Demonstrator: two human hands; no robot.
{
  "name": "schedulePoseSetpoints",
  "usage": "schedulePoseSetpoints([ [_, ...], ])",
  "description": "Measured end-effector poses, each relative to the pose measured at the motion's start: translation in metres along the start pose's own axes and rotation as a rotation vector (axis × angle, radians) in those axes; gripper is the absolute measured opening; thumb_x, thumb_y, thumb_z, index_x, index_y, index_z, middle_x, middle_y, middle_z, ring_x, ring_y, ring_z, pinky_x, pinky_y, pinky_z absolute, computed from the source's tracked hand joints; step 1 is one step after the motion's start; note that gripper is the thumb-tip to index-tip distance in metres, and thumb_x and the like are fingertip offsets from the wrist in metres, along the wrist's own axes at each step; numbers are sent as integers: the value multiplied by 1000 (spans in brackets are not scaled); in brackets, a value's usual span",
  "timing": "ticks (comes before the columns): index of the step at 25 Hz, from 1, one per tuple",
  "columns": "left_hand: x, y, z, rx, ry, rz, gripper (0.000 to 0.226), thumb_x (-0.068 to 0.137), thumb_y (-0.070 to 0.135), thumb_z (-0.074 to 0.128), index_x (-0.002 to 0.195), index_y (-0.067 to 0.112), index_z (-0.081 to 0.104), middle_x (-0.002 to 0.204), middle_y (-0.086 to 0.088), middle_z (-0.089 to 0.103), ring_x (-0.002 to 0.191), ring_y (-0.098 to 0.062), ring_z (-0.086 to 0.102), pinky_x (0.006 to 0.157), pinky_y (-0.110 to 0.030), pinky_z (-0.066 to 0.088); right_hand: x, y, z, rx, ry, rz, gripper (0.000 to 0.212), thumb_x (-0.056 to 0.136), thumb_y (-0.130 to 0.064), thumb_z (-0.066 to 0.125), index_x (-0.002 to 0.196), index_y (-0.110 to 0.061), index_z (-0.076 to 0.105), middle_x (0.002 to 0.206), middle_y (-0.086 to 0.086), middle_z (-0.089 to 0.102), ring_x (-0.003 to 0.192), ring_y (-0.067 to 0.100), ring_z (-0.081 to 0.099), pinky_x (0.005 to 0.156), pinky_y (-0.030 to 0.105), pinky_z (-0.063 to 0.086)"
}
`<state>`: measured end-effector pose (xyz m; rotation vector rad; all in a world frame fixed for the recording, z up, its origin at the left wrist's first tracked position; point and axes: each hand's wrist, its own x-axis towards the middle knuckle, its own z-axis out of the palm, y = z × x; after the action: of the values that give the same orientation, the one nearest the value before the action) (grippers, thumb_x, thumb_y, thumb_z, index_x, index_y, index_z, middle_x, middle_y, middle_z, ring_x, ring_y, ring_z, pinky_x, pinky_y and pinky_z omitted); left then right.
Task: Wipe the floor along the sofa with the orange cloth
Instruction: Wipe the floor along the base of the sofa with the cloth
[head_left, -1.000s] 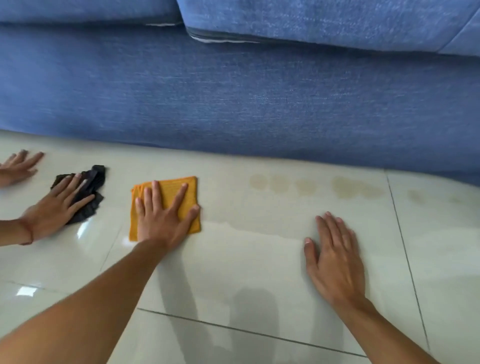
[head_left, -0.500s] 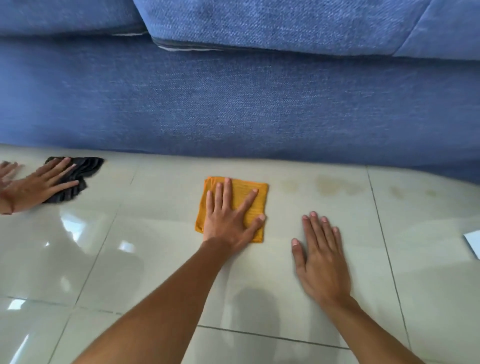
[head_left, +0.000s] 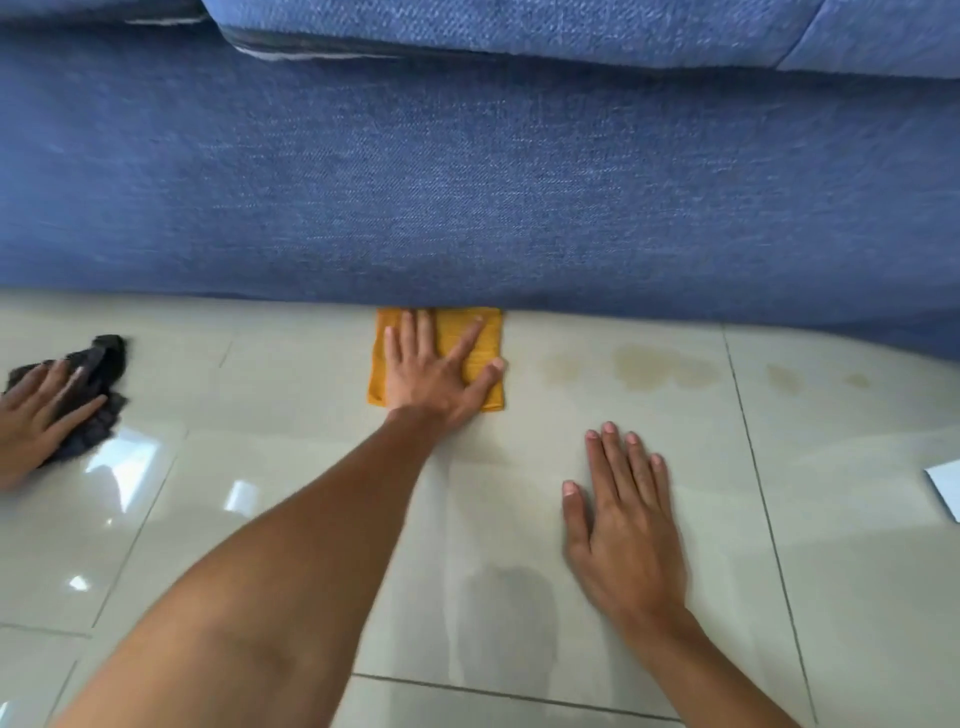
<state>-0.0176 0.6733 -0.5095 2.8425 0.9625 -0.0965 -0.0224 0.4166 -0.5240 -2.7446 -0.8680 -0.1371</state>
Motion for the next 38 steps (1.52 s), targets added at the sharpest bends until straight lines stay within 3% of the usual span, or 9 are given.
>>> schedulePoseSetpoints([
  [5,-79,34,4,13,-14,203,71,86,78,21,151,51,13,165,-17,0,151,-36,1,121,-55,3,-1,2,-2,48,-1,-24,57,100,-36,34,149,-8,42,158,11,39,149,29,32,122,50,22],
  [10,-178,-51,4,13,-15,77,72,83,82,19,149,55,11,165,-13,0,152,-32,0,122,-51,6,3,12,-11,44,-78,-63,60,99,-37,26,149,-8,42,158,10,39,147,31,35,120,41,13],
  [14,-104,-97,-6,24,-16,-134,77,77,86,8,148,57,4,165,-14,-3,152,-34,-1,122,-51,2,2,9,-2,26,-34,-51,58,100,-34,29,150,-8,42,158,10,39,148,29,33,121,43,15],
  [18,-20,-54,-4,23,-18,-103,72,84,81,13,150,54,4,164,-15,-8,151,-34,-5,122,-52,-5,-1,8,3,21,10,-64,55,101,-31,34,151,-8,39,159,9,36,150,27,29,122,48,22],
  [21,-33,-3,1,26,-23,34,71,85,79,16,151,52,7,164,-18,-5,151,-35,-3,121,-53,-3,0,12,-3,167,14,-74,55,100,-32,36,149,-7,42,159,9,37,149,26,31,123,44,20],
  [24,-106,22,7,-6,-19,151,71,85,77,24,151,51,14,164,-20,1,151,-37,1,121,-55,3,1,26,-12,338,73,4,54,100,-28,35,145,-2,46,155,14,43,147,29,36,121,42,24],
  [29,-204,-31,6,-10,-43,145,72,84,81,25,150,53,15,165,-14,0,152,-32,-1,121,-52,5,-24,41,-23,106,60,24,56,97,-32,33,141,-3,53,150,16,50,142,33,43,119,44,19],
  [34,-132,-118,-9,34,-39,-167,78,76,85,10,149,56,7,165,-14,-3,152,-33,-1,122,-51,2,-31,45,-11,33,55,25,55,100,-31,32,146,-5,46,155,14,43,147,29,35,121,50,22],
  [38,-53,-67,-5,15,-24,-118,76,80,84,10,150,54,3,165,-15,-7,151,-35,-4,121,-53,-3,-34,43,-7,3,91,9,53,100,-27,35,147,-5,44,157,12,40,149,28,31,122,50,22],
])
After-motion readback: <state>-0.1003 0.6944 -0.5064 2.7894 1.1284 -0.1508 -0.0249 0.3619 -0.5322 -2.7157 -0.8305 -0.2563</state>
